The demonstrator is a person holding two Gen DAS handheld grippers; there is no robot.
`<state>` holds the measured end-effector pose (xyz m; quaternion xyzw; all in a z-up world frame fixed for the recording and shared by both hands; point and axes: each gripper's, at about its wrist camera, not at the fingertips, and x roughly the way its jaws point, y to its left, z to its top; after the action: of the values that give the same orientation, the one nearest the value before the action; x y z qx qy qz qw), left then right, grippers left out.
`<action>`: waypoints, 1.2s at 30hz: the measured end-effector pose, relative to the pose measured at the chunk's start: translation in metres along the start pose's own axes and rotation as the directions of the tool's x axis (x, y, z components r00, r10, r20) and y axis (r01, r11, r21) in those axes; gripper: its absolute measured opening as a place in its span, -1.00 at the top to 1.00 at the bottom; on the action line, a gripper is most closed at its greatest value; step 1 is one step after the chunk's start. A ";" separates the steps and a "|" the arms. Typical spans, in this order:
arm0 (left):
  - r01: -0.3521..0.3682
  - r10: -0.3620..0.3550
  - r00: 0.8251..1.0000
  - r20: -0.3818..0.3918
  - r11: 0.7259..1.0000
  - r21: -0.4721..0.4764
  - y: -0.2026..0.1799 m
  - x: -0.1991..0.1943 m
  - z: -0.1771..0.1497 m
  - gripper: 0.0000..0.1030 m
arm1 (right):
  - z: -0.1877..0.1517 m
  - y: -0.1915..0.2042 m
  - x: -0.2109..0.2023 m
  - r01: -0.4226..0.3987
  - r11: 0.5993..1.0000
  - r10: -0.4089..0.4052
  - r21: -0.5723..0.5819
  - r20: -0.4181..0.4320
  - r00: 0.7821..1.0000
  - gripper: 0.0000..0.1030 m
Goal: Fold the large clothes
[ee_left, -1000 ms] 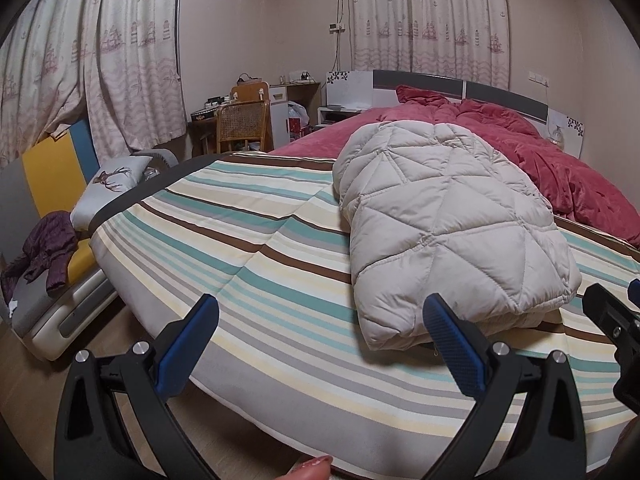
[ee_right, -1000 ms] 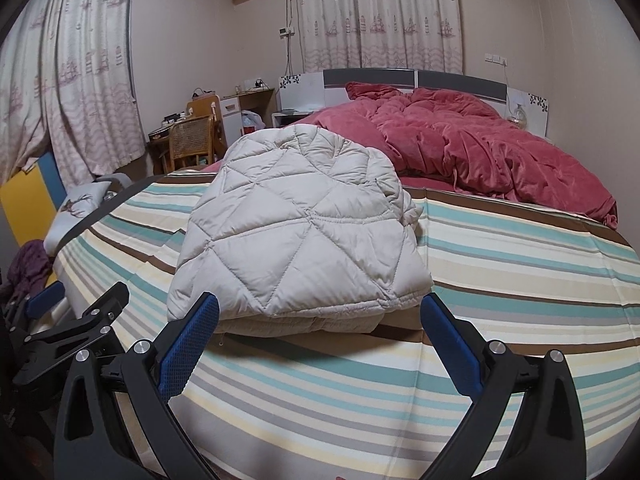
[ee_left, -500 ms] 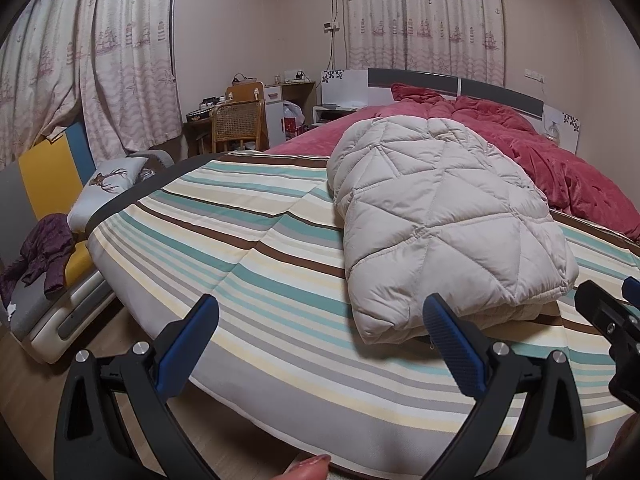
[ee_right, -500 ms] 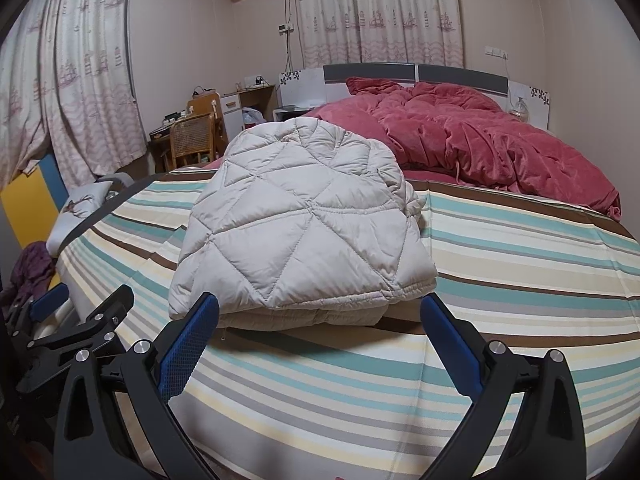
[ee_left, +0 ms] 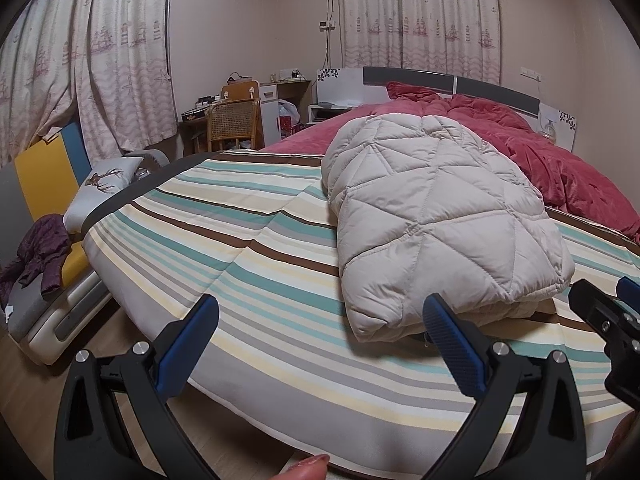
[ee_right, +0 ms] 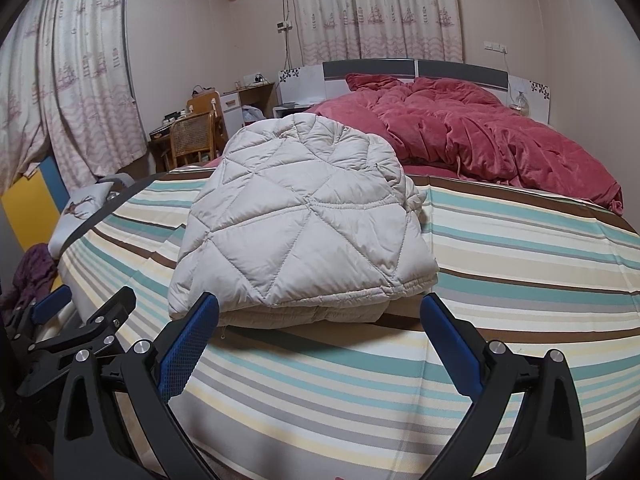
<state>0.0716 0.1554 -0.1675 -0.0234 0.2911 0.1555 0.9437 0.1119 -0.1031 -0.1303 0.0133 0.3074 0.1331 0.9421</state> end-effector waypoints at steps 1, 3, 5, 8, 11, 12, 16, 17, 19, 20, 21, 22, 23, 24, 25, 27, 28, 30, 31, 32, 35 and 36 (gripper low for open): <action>0.001 -0.001 1.000 0.000 1.000 0.001 0.001 0.000 0.000 -0.97 | 0.000 0.000 0.000 -0.002 1.000 0.002 0.001 0.000 1.000 -0.94; 0.004 -0.004 1.000 -0.002 1.000 0.003 0.001 0.000 0.000 -0.97 | 0.000 0.000 0.001 0.000 1.000 0.000 -0.001 -0.004 1.000 -0.94; 0.008 -0.008 1.000 -0.006 1.000 0.000 0.001 0.001 0.000 -0.97 | 0.000 0.000 0.002 -0.002 1.000 0.002 0.001 -0.004 1.000 -0.94; 0.010 -0.010 1.000 -0.010 1.000 -0.001 0.001 0.001 0.001 -0.97 | 0.000 -0.001 0.002 -0.001 1.000 0.001 0.001 -0.007 1.000 -0.94; 0.010 -0.010 1.000 -0.010 1.000 -0.001 0.001 0.001 0.001 -0.97 | 0.000 -0.001 0.003 0.002 1.000 -0.002 0.000 -0.009 1.000 -0.94; 0.011 -0.011 1.000 -0.011 1.000 -0.001 0.001 0.001 0.001 -0.97 | -0.001 -0.001 0.003 0.000 1.000 0.000 0.001 -0.009 1.000 -0.94; 0.017 -0.017 1.000 -0.018 1.000 -0.003 0.001 0.003 0.001 -0.97 | -0.001 0.000 0.004 0.000 1.000 0.000 0.000 -0.012 1.000 -0.94; 0.023 -0.023 0.999 -0.023 1.000 -0.005 0.001 0.003 0.001 -0.97 | -0.001 0.000 0.004 -0.001 1.000 0.001 -0.001 -0.014 1.000 -0.94; 0.033 -0.034 0.999 -0.031 0.999 -0.011 0.001 0.004 0.001 -0.97 | -0.002 0.000 0.004 0.001 1.000 -0.001 -0.001 -0.015 1.000 -0.94; 0.037 -0.038 0.999 -0.035 0.999 -0.012 0.001 0.005 0.001 -0.97 | -0.002 0.000 0.004 0.000 1.000 0.000 0.000 -0.014 1.000 -0.94; 0.041 -0.041 0.998 -0.039 0.999 -0.013 0.001 0.006 0.001 -0.97 | -0.002 0.000 0.004 -0.001 1.000 0.001 0.000 -0.015 1.000 -0.94; 0.043 -0.044 0.998 -0.041 0.999 -0.013 0.001 0.006 0.001 -0.97 | -0.002 0.000 0.004 0.003 1.000 -0.003 -0.001 -0.015 1.000 -0.94; 0.046 -0.047 0.998 -0.043 0.999 -0.013 0.001 0.006 0.001 -0.97 | -0.002 0.001 0.004 0.003 1.000 -0.003 -0.001 -0.014 1.000 -0.94; 0.047 -0.047 0.998 -0.041 0.999 -0.012 0.000 0.005 0.001 -0.97 | -0.002 0.000 0.004 0.001 1.000 -0.001 0.000 -0.013 1.000 -0.94; 0.045 -0.046 0.998 -0.038 0.999 -0.011 0.000 0.005 0.001 -0.97 | -0.001 0.000 0.004 0.000 1.000 0.000 -0.001 -0.016 1.000 -0.94; 0.048 -0.048 0.998 -0.032 0.999 -0.008 -0.001 0.004 0.001 -0.97 | -0.002 0.000 0.004 0.002 1.000 -0.002 0.000 -0.017 1.000 -0.94; 0.048 -0.048 0.998 -0.029 0.999 -0.005 -0.002 0.003 0.001 -0.97 | -0.002 -0.001 0.004 0.000 1.000 0.000 0.001 -0.017 1.000 -0.94; 0.049 -0.049 0.998 -0.027 0.999 0.000 -0.002 0.002 0.000 -0.97 | -0.002 0.000 0.004 0.001 1.000 -0.001 0.000 -0.020 1.000 -0.94; 0.053 -0.053 0.998 -0.030 0.999 -0.001 -0.002 0.002 0.000 -0.97 | -0.003 0.000 0.004 0.000 1.000 0.000 0.001 -0.019 1.000 -0.94; 0.049 -0.049 0.998 -0.032 0.999 -0.003 -0.003 0.002 0.000 -0.97 | -0.003 -0.001 0.004 -0.001 1.000 0.001 0.001 -0.019 1.000 -0.94; 0.026 -0.026 0.999 -0.027 1.000 -0.015 -0.003 0.001 -0.003 -0.97 | -0.003 0.000 0.005 0.000 1.000 0.000 0.002 -0.024 1.000 -0.94; 0.025 -0.025 0.999 -0.028 1.000 -0.012 -0.003 0.002 -0.003 -0.97 | -0.003 -0.002 0.005 -0.001 1.000 0.001 0.004 -0.025 1.000 -0.94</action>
<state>0.0723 0.1524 -0.1712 -0.0346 0.3033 0.1449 0.9412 0.1147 -0.1033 -0.1361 0.0137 0.3193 0.1331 0.9382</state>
